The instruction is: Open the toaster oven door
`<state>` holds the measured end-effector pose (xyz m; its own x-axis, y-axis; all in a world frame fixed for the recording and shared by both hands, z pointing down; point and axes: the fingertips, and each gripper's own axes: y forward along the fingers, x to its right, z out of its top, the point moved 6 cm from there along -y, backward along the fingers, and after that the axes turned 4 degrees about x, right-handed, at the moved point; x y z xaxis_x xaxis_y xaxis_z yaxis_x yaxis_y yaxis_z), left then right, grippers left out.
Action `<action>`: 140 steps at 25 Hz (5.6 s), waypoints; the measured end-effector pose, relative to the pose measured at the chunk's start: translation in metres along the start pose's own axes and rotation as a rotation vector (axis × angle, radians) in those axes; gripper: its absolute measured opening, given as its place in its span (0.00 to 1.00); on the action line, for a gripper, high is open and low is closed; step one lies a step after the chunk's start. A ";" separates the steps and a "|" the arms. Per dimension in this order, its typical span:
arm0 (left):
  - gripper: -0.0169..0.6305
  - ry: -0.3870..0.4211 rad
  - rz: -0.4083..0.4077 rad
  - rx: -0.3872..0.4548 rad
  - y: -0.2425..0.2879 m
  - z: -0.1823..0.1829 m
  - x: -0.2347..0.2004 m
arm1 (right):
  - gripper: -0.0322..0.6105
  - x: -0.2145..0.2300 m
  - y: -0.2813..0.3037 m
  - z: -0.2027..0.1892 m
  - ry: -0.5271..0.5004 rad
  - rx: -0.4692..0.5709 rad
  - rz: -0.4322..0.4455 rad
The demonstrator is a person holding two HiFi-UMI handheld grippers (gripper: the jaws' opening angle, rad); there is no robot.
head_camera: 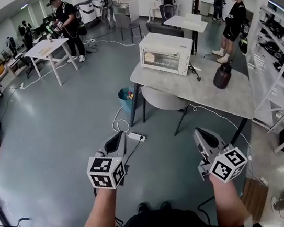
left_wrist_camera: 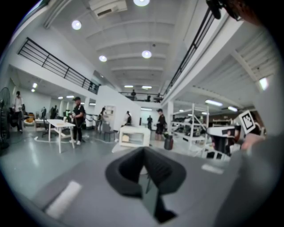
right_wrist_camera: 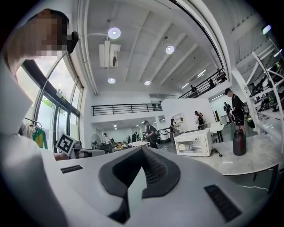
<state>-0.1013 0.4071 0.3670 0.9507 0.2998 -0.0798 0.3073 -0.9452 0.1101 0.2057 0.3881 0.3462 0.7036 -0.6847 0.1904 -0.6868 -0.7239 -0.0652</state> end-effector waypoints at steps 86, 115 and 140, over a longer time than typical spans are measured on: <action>0.04 -0.069 0.032 -0.121 0.449 0.029 -0.180 | 0.04 0.318 0.414 -0.029 0.134 -0.182 0.102; 0.04 -0.075 -0.184 -0.116 0.572 0.042 -0.262 | 0.06 0.352 0.512 -0.017 0.022 -0.247 -0.108; 0.22 -0.069 -0.161 -0.219 0.743 0.030 -0.253 | 0.11 0.501 0.524 -0.033 0.049 -0.364 -0.308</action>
<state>-0.1149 -0.3751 0.4397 0.8861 0.4273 -0.1796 0.4631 -0.8334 0.3017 0.1921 -0.3314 0.4400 0.8811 -0.4316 0.1934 -0.4729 -0.8098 0.3472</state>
